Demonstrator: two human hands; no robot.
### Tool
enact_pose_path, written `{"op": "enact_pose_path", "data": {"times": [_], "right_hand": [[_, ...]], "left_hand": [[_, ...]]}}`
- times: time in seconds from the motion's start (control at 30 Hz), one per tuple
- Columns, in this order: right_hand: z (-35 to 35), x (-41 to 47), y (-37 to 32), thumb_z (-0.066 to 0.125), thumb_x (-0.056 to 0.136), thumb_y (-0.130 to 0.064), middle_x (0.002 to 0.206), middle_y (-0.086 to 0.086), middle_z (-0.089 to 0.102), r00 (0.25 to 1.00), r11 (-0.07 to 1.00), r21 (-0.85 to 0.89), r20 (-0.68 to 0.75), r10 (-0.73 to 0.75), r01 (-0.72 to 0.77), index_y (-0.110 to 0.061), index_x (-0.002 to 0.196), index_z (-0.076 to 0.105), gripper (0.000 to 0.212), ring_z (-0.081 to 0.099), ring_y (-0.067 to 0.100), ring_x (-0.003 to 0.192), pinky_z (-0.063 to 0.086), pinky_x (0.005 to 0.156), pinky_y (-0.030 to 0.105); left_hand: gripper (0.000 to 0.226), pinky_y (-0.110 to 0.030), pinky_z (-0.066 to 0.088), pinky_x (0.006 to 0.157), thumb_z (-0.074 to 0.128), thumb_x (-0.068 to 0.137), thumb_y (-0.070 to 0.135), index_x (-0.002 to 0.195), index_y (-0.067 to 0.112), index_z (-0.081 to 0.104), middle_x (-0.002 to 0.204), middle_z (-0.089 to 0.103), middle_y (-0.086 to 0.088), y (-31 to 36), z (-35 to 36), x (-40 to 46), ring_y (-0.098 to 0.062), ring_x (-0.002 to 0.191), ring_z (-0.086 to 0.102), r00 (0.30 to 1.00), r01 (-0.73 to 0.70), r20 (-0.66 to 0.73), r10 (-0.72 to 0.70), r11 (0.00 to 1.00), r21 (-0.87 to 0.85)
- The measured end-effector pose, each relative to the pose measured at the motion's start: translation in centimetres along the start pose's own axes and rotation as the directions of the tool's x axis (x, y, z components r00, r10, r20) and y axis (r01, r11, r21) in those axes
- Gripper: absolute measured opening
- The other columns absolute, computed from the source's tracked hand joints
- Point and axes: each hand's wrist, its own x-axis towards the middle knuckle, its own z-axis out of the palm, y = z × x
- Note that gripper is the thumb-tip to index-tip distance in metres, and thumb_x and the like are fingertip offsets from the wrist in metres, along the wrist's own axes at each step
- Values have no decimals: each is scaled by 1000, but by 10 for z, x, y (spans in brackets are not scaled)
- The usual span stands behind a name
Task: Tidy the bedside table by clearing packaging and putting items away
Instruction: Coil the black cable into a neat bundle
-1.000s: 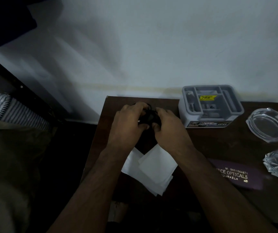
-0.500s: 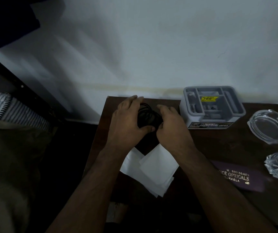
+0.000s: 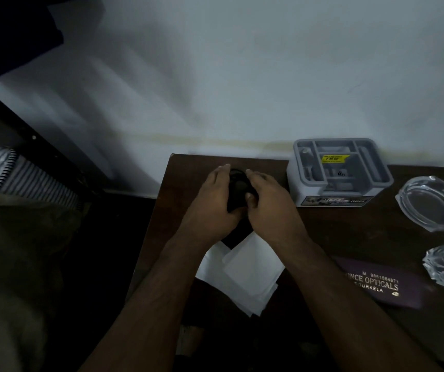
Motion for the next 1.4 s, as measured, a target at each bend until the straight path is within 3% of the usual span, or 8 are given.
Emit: {"op": "enact_pose_path", "data": {"times": [0.2, 0.4, 0.6, 0.73, 0.87, 0.97, 1.2, 1.4], "right_hand": [[-2, 8, 6, 53, 99, 1, 154, 12, 46, 998, 995, -94, 44, 45, -41, -7, 148, 51, 50, 46, 27, 140, 33, 116, 26], [-3, 12, 7, 63, 96, -7, 127, 15, 59, 996, 995, -18, -6, 93, -93, -8, 135, 61, 39, 62, 29, 114, 49, 100, 35], [0, 12, 4, 64, 91, -12, 93, 2, 73, 995, 983, 152, -5, 100, -98, -10, 103, 75, 16, 66, 15, 85, 49, 75, 27], [-10, 10, -15, 60, 98, -29, 103, -5, 73, 988, 861, 492, -17, 156, -128, -23, 106, 72, 16, 68, 11, 96, 56, 86, 32], [-30, -10, -42, 61, 100, -34, 94, -5, 75, 999, 741, 671, -8, 49, -31, -21, 102, 70, 16, 72, 8, 88, 57, 74, 22], [-51, -44, -57, 66, 98, -32, 80, -2, 74, 998, 643, 763, -54, -35, 64, -8, 99, 73, 26, 71, 9, 78, 55, 72, 20], [-86, -161, -89, 65, 88, -48, 72, -4, 70, 989, 226, 973, 72, -128, -42, -17, 80, 78, 35, 63, 8, 71, 51, 76, 23], [-81, -263, -84, 70, 91, -36, 82, -2, 74, 999, 299, 954, -10, -32, 19, -17, 90, 77, 21, 69, 8, 76, 54, 75, 26]], "left_hand": [[72, -22, 4, 115, 47, 106, 35, 163, 11, 10, 172, 0, -4, 1, 6, 5, -16, 158, 0, 984, 101, 155, -91, 993, -56], [54, -40, 41, 115, 61, 99, 11, 150, 8, 43, 148, 47, -13, -1, 3, 14, -28, 138, 43, 991, 90, -98, -87, 996, 25], [26, -44, 48, 100, 52, 104, 20, 124, 7, 63, 123, 59, -15, 4, 6, 19, -30, 113, 57, 985, 160, -78, -151, 979, 128], [23, -42, 56, 85, 47, 106, 23, 109, 10, 66, 104, 69, -8, 20, -10, 8, -21, 93, 67, 961, 62, -246, -127, 965, -254], [21, -43, 61, 80, 51, 104, 22, 97, 17, 70, 90, 74, -2, 50, -28, -21, -19, 88, 72, 887, -12, -368, -279, 782, -623], [34, -49, 56, 86, 52, 103, 19, 78, 20, 74, 78, 72, -4, 69, -43, -59, -24, 82, 70, 940, -5, -127, -317, 359, -933], [24, -28, 52, 71, 56, 100, 17, 77, 13, 63, 64, 58, 2, 120, -62, -164, -16, 65, 55, 983, 85, 95, -155, -72, -994], [28, -26, 60, 67, 59, 99, 14, 75, 14, 71, 68, 66, 2, 129, -44, -257, -10, 60, 64, 987, 63, 71, -146, -58, -996]]}}
